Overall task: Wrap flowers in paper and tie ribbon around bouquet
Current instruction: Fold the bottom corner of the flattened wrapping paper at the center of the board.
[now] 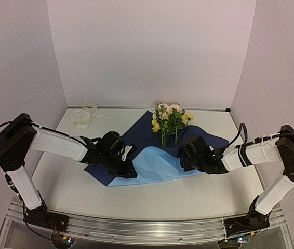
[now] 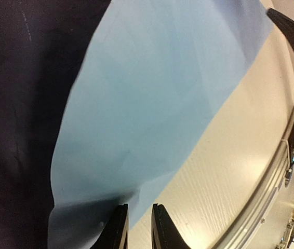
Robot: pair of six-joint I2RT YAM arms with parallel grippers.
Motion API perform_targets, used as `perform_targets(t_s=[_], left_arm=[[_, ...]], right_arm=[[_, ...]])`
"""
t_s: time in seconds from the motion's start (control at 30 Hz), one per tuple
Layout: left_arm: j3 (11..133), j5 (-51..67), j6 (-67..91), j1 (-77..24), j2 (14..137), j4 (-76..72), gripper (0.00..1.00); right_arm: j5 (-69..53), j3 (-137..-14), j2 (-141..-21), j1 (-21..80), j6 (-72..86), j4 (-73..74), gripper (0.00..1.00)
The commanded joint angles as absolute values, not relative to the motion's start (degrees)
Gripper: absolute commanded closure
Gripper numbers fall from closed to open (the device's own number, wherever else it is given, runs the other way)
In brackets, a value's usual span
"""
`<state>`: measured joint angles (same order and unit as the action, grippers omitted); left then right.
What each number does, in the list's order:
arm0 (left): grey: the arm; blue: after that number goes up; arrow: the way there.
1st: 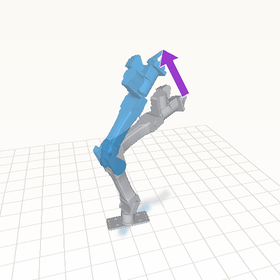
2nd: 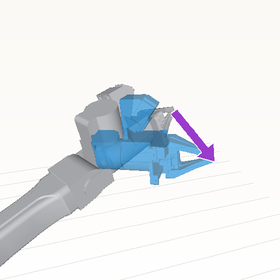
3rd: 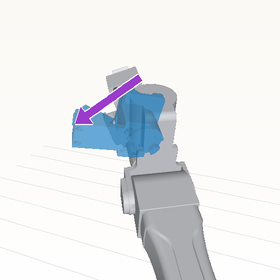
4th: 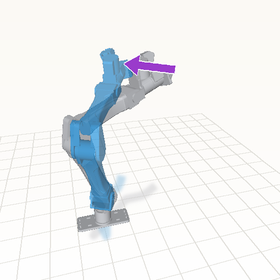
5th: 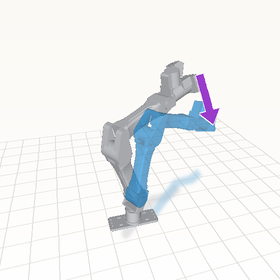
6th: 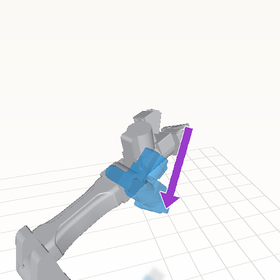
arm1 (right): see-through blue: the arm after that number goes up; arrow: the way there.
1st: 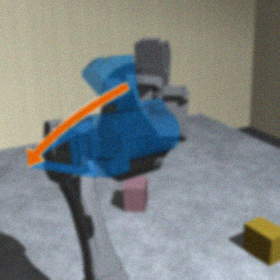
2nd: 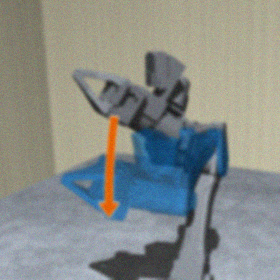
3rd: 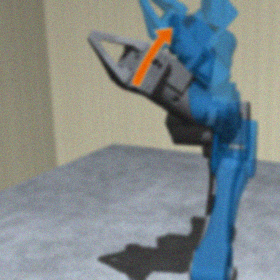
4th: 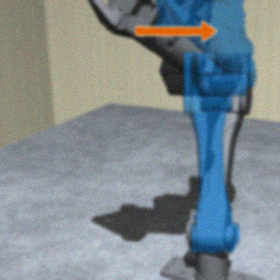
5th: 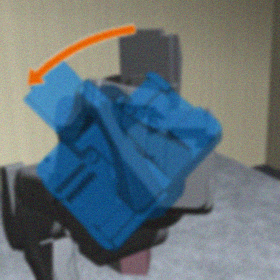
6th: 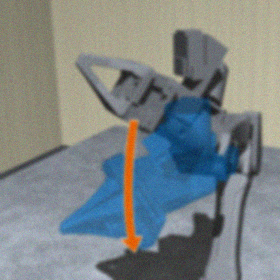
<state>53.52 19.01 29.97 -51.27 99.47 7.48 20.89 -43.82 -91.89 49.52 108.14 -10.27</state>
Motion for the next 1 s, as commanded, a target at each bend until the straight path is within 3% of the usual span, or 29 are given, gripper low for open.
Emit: perform_targets(t_s=[0.0,0.23,0.4,0.6,0.8,0.97], left_arm=[[57.14,11.83,30.72,-50.87,103.47,7.18,0.85],[57.59,11.81,30.91,-47.44,105.96,5.78,0.86],[58.77,13.11,29.84,-45.39,106.31,6.54,0.86],[60.96,15.62,28.32,-43.57,107.31,8.05,0.86],[63.05,17.67,27.68,-42.96,107.34,9.37,0.86],[65.98,18.48,27.47,-42.48,107.26,11.72,0.86]], right_arm=[[22.41,-41.81,-87.00,49.26,101.72,-10.55,0.53],[24.45,-39.77,-76.93,49.29,84.62,-3.11,0.16],[27.22,-37.79,-69.34,49.24,68.24,6.10,0.03],[20.57,-37.18,-68.00,48.97,50.83,10.97,0.06],[17.80,-43.41,-74.05,48.90,38.57,19.04,0.24],[16.74,-47.30,-78.67,45.51,32.76,23.37,0.22]])
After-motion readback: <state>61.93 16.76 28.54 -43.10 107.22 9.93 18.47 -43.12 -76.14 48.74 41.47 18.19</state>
